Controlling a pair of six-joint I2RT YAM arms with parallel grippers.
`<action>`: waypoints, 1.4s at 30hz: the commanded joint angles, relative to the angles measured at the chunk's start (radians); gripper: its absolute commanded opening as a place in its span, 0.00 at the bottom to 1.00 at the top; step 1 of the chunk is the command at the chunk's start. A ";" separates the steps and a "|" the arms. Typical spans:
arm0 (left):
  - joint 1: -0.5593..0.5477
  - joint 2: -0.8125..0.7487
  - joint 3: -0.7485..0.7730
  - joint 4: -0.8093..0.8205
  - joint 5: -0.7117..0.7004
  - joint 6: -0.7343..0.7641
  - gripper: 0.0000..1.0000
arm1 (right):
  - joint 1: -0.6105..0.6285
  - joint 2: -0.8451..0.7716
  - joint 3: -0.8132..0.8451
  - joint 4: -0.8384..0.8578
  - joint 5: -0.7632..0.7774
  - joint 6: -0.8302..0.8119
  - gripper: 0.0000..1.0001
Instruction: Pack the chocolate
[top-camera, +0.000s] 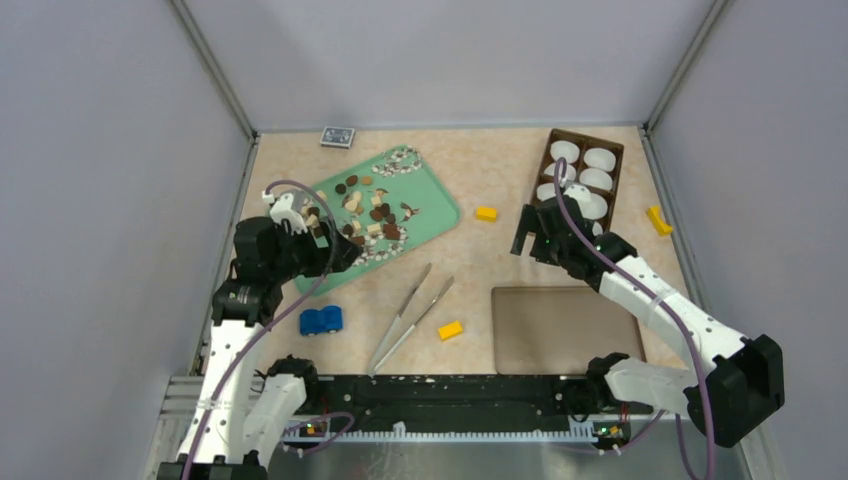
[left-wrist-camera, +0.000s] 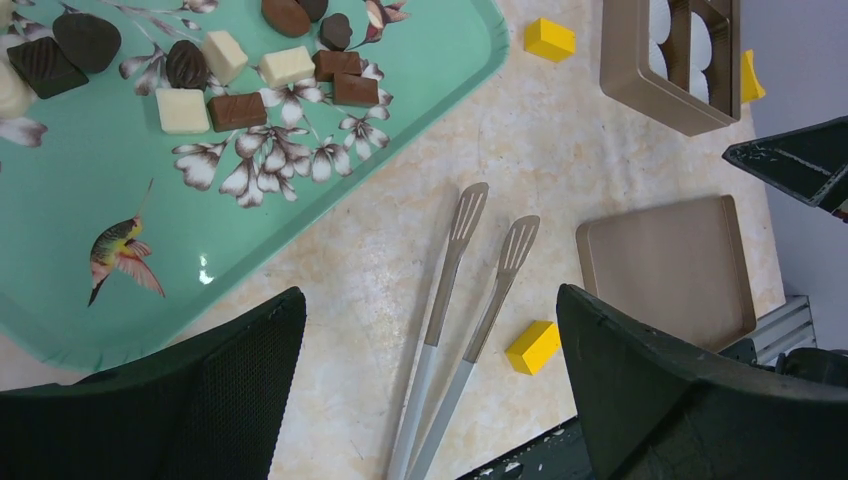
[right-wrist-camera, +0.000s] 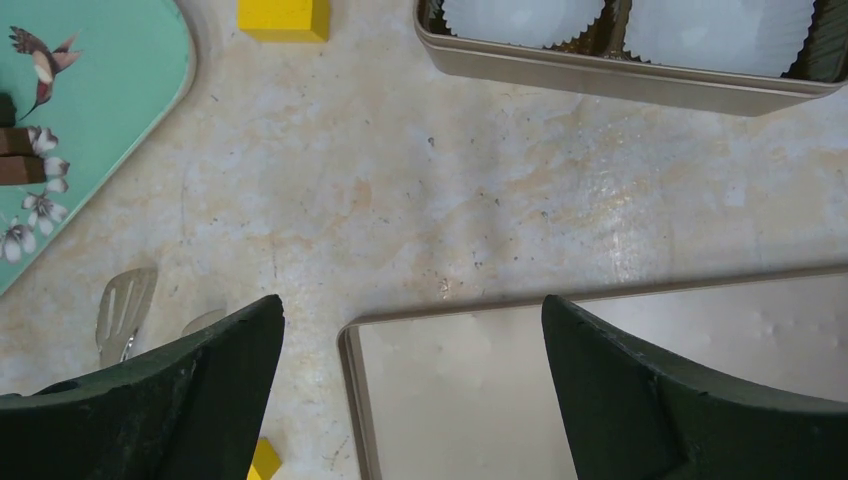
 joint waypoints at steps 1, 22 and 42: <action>-0.001 -0.027 0.005 0.022 0.008 0.030 0.99 | -0.008 -0.026 -0.005 0.072 -0.022 -0.013 0.98; -0.409 0.104 -0.053 -0.039 -0.182 -0.111 0.92 | -0.006 -0.080 -0.070 0.129 -0.088 0.045 0.98; -0.776 0.604 -0.043 0.154 -0.688 -0.299 0.53 | -0.006 -0.098 -0.100 0.095 -0.079 0.070 0.98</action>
